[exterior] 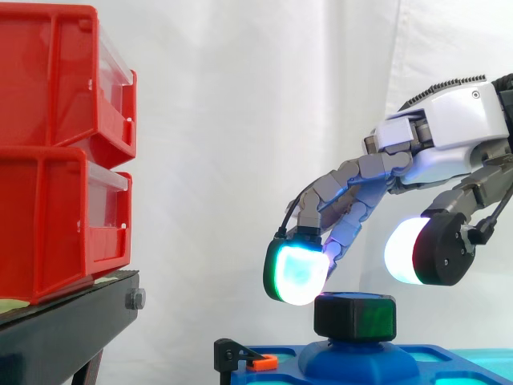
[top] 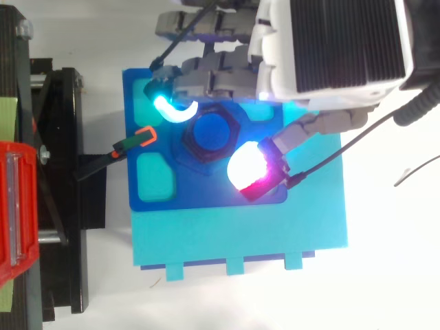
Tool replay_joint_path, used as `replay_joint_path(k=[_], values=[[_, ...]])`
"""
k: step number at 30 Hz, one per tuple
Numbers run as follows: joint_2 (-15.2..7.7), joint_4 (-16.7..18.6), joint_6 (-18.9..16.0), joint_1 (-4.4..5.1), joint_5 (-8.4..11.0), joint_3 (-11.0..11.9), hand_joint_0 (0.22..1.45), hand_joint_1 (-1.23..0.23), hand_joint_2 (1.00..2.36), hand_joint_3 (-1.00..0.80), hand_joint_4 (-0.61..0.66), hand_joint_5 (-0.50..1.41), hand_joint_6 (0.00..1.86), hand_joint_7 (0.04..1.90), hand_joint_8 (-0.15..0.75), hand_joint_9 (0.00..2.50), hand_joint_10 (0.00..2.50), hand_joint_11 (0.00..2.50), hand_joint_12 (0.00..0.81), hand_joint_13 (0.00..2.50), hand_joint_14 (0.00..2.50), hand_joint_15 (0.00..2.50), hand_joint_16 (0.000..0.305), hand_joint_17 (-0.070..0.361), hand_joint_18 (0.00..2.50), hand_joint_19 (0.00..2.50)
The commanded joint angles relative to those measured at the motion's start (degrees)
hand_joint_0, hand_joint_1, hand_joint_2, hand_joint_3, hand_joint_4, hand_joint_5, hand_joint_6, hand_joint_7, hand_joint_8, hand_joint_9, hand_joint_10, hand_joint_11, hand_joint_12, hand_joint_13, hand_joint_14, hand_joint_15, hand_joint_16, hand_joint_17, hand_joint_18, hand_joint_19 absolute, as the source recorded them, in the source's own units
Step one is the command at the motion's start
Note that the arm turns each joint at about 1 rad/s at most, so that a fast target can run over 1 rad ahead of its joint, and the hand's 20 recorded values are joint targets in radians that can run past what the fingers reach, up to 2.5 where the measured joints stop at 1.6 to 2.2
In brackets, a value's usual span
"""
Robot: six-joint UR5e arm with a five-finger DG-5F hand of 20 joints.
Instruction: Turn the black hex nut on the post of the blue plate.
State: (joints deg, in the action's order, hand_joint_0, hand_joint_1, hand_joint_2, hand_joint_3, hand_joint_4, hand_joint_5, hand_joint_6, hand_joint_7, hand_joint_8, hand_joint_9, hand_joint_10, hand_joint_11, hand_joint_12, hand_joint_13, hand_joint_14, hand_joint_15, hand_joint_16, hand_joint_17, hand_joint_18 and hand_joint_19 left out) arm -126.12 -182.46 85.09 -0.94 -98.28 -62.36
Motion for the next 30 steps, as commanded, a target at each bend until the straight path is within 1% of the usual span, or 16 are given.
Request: replay_joint_path(k=[1,2,3,5,8,10,12,15,16,18,19,20,22,27,28,30], values=[[0.00,0.00,0.34,-0.90,-1.12,-0.04,0.48,-0.43,1.00,-0.50,0.21,-0.10,0.50,0.82,0.261,0.70,0.00,0.00,0.324,0.31,0.00,0.00,0.041,0.092,0.02,0.02],[0.00,0.00,0.34,-0.90,-1.12,-0.04,0.48,-0.43,1.00,-0.50,0.21,-0.10,0.50,0.81,0.260,0.69,0.00,0.00,0.324,0.30,0.00,0.00,0.041,0.093,0.02,0.02],[0.00,0.00,0.34,-1.17,-1.47,0.05,0.48,-0.43,1.00,-0.50,0.21,-0.10,0.50,0.81,0.262,0.69,0.00,0.00,0.324,0.31,0.00,0.00,0.041,0.093,0.02,0.03],[0.00,0.00,0.34,-1.34,-1.91,0.05,0.48,-0.43,1.00,-0.50,0.21,-0.11,0.50,0.82,0.262,0.70,0.00,0.00,0.324,0.31,0.00,0.00,0.041,0.092,0.02,0.03],[0.09,0.18,0.34,-1.34,-2.00,0.05,0.48,-0.43,1.00,-0.50,0.21,-0.11,0.50,0.81,0.262,0.69,0.00,0.00,0.324,0.31,0.00,0.00,0.041,0.092,0.02,0.03],[0.00,0.53,0.17,-0.99,-2.00,0.05,0.48,-0.43,1.00,-0.50,0.21,-0.11,0.50,0.82,0.261,0.69,0.00,0.00,0.324,0.31,0.00,0.00,0.041,0.093,0.03,0.03],[0.00,0.70,0.17,-0.90,-2.00,0.13,0.48,-0.43,1.00,-0.50,0.21,-0.11,0.50,0.82,0.262,0.70,0.00,0.00,0.323,0.31,0.00,0.00,0.041,0.092,0.03,0.03],[0.00,1.14,-0.01,-0.02,-1.74,0.13,0.48,-0.43,1.00,-0.50,0.22,-0.11,0.50,0.81,0.265,0.70,0.00,0.00,0.324,0.32,0.00,0.00,0.041,0.093,0.03,0.02],[0.00,1.14,-0.01,-0.02,-1.74,0.13,0.48,-0.43,1.00,-0.50,0.22,-0.11,0.50,0.81,0.265,0.70,0.00,0.00,0.324,0.32,0.00,0.00,0.041,0.093,0.03,0.02],[0.09,1.32,-0.36,1.03,-1.65,0.22,0.48,-0.43,1.00,-0.50,0.23,-0.11,0.50,0.82,0.267,0.70,0.00,0.00,0.325,0.32,0.00,0.00,0.041,0.093,0.03,0.03],[0.00,1.32,-0.45,1.29,-1.65,0.13,0.48,-0.43,1.00,-0.50,0.22,-0.11,0.50,0.81,0.264,0.69,0.00,0.00,0.325,0.32,0.00,0.00,0.041,0.093,0.03,0.03],[0.00,1.32,-0.45,1.91,-1.47,0.13,0.48,-0.43,1.00,-0.50,0.23,-0.11,0.50,0.81,0.265,0.68,0.00,0.00,0.327,0.31,0.00,0.00,0.042,0.094,0.02,0.03],[0.00,1.32,-0.45,2.44,-1.30,0.13,0.47,-0.44,1.00,-0.50,0.24,-0.12,0.50,0.82,0.269,0.67,0.00,0.00,0.334,0.30,0.00,0.00,0.043,0.096,0.02,0.02],[0.00,1.32,-0.45,4.02,-0.07,0.13,0.41,-0.50,1.00,-0.50,0.24,-0.15,0.50,0.81,0.292,0.60,0.00,0.00,0.370,0.27,0.00,0.00,0.050,0.112,0.01,0.03],[0.00,1.32,-0.45,4.46,0.37,0.13,0.40,-0.51,1.00,-0.50,0.24,-0.15,0.50,0.81,0.292,0.59,0.00,0.00,0.371,0.27,0.00,0.00,0.050,0.112,0.00,0.03],[0.00,1.32,-0.45,4.81,0.72,0.13,0.40,-0.52,1.00,-0.50,0.25,-0.15,0.50,0.81,0.290,0.57,0.00,0.00,0.374,0.26,0.00,0.00,0.051,0.115,0.00,0.02]])
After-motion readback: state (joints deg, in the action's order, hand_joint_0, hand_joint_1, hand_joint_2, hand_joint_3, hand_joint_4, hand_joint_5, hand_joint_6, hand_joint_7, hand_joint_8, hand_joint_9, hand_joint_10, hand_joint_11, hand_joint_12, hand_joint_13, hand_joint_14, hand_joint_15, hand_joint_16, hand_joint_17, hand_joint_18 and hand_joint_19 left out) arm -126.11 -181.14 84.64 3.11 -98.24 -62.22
